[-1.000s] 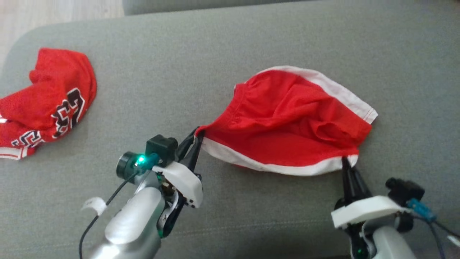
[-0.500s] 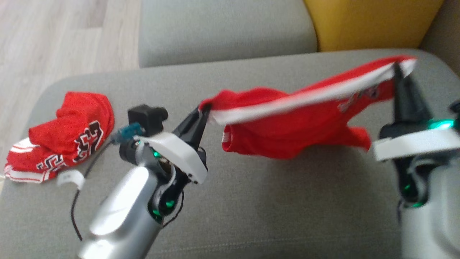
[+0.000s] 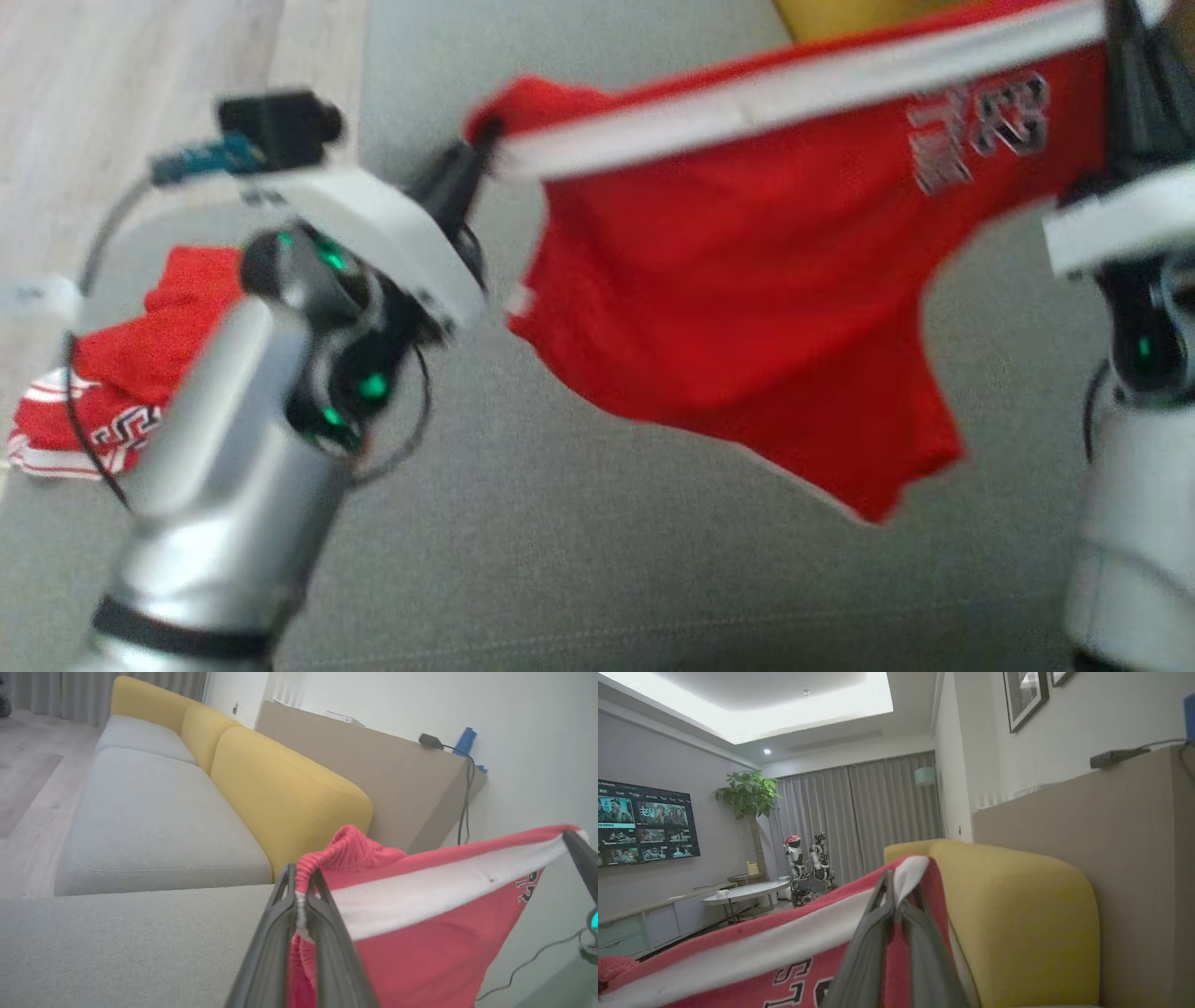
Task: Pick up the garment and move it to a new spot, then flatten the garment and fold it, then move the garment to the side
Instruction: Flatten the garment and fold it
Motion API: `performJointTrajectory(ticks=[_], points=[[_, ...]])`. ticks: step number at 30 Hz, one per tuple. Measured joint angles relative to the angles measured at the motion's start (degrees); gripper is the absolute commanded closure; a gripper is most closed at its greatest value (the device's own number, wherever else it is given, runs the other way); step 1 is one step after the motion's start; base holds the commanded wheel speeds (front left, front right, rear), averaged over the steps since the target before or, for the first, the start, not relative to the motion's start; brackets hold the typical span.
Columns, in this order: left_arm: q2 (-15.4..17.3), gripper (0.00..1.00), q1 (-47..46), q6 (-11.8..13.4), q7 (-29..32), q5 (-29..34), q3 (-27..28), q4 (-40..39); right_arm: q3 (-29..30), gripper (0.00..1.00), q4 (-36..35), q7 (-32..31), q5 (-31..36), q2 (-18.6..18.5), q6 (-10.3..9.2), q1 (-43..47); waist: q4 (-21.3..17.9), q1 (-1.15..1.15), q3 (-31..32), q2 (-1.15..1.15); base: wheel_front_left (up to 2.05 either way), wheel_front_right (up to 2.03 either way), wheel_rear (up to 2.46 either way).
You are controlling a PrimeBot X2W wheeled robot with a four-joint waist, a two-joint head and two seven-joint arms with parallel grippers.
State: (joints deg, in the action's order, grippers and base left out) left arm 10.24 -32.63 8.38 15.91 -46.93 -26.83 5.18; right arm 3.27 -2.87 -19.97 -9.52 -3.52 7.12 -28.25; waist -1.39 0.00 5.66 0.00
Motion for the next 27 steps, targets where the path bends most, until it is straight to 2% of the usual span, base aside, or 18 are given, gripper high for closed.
performJointTrajectory(ticks=[3,6,9,12,14,17,19,22,27], points=[[-0.6,1.0,-4.6,1.3,0.7,-1.9,3.3,4.6,-0.1,1.0,7.5,-0.9,-3.8,0.1,0.0,-6.8,-0.4,0.0,-2.5,0.0,0.0,0.0,0.0],[-3.6,1.0,-13.6,2.8,0.7,-5.2,7.6,12.2,-1.7,1.0,18.7,1.0,-5.3,0.1,0.0,-19.0,-0.7,0.0,-6.9,0.0,0.0,0.0,0.0],[-4.9,1.0,-22.2,3.3,0.5,-6.9,10.9,18.9,-2.1,1.0,28.0,5.5,-6.6,0.1,0.0,-30.6,-0.8,0.01,-11.1,0.0,0.0,0.0,0.0],[-5.9,1.0,-31.8,3.0,-2.8,-7.2,13.6,25.4,-1.9,1.0,37.4,13.4,-6.3,0.1,0.0,-41.5,-0.8,0.01,-15.5,0.0,0.0,0.0,0.0],[-6.3,1.0,-38.2,1.7,-6.7,-6.9,14.6,28.8,-1.6,1.0,42.4,20.1,-5.4,0.1,0.02,-47.9,-0.7,0.02,-18.4,0.0,0.0,0.0,0.0],[-7.3,1.0,-45.5,-1.5,-12.3,-6.6,16.3,33.7,-1.1,1.0,49.9,28.5,-6.6,0.1,0.19,-54.9,-0.4,0.02,-22.6,0.0,0.0,0.0,0.0],[-8.0,1.0,-47.3,-3.9,-13.2,-8.3,17.1,37.4,-1.3,1.0,56.3,30.3,-12.0,0.0,0.18,-57.0,0.1,0.02,-25.1,0.0,0.0,0.0,0.0],[-8.7,1.0,-45.8,-6.4,-14.4,-10.4,18.1,43.3,-5.2,1.0,63.6,32.5,-17.2,0.0,0.18,-55.8,0.8,0.04,-28.0,-0.01,0.0,0.0,0.0],[-8.9,1.0,-39.9,-10.2,-16.4,-10.8,17.7,50.8,-11.4,1.0,69.2,33.8,-24.6,0.0,0.18,-50.9,2.0,0.03,-30.6,-0.01,0.0,0.0,0.0]])
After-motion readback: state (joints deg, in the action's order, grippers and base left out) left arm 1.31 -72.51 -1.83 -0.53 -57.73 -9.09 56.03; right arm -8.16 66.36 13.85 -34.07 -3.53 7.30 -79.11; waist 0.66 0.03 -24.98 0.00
